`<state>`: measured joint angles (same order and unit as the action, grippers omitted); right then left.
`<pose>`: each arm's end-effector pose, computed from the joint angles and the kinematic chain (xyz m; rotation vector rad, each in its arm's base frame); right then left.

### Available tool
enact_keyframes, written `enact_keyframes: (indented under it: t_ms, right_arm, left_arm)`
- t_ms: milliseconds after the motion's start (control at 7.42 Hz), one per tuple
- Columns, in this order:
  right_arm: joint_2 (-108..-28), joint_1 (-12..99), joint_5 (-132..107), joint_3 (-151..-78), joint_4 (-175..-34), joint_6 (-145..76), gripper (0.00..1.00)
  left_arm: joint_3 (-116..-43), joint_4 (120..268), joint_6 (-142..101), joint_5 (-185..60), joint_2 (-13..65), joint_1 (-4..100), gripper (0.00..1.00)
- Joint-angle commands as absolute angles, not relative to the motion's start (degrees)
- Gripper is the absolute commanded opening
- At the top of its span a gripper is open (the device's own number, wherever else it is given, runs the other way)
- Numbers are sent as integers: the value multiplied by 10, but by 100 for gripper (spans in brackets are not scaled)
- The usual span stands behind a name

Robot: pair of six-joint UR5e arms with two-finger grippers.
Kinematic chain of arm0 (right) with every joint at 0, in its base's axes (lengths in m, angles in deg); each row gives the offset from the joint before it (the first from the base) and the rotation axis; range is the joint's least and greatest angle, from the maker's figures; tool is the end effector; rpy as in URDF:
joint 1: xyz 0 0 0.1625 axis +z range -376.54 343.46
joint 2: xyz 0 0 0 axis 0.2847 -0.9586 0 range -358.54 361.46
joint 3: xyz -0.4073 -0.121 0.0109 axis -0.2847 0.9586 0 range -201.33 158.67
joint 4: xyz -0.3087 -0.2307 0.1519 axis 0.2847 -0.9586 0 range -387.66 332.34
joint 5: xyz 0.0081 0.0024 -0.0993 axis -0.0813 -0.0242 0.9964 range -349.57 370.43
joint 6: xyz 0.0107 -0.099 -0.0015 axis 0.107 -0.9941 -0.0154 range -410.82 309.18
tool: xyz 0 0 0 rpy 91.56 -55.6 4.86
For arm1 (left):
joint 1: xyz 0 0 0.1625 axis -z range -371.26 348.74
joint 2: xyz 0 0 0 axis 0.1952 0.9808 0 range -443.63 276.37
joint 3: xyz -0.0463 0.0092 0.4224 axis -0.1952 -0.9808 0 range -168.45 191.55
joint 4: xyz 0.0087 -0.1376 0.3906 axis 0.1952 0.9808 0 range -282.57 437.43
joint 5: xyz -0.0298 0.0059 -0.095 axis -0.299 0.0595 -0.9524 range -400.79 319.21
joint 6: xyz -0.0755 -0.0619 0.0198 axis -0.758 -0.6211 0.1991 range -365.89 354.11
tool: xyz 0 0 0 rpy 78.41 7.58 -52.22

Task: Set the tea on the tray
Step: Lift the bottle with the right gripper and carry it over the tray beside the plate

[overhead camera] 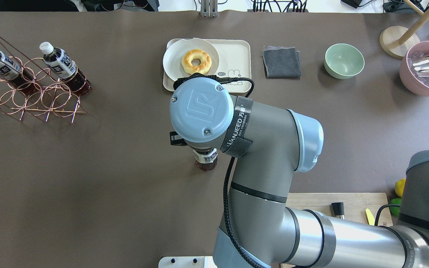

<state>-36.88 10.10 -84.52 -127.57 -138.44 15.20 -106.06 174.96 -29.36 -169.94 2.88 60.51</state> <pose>-0.4995 -0.3901 0.0573 0.2776 -0.7777 0.0083 0.0763 -0.4566 0.4399 0.2586 0.8099 0.1028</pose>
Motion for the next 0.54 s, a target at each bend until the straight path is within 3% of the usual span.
enact_keyframes:
  t_ms: [0, 404]
  right_arm:
    - [-357, 199, -915, -1255, -1384, 86, 0]
    - [-284, 303, -967, -1057, -1292, 16, 0]
  left_arm:
    - [-1059, 1753, -192, -1739, -19, 677, 97]
    - [-1054, 1752, -140, -1745, -39, 715, 97]
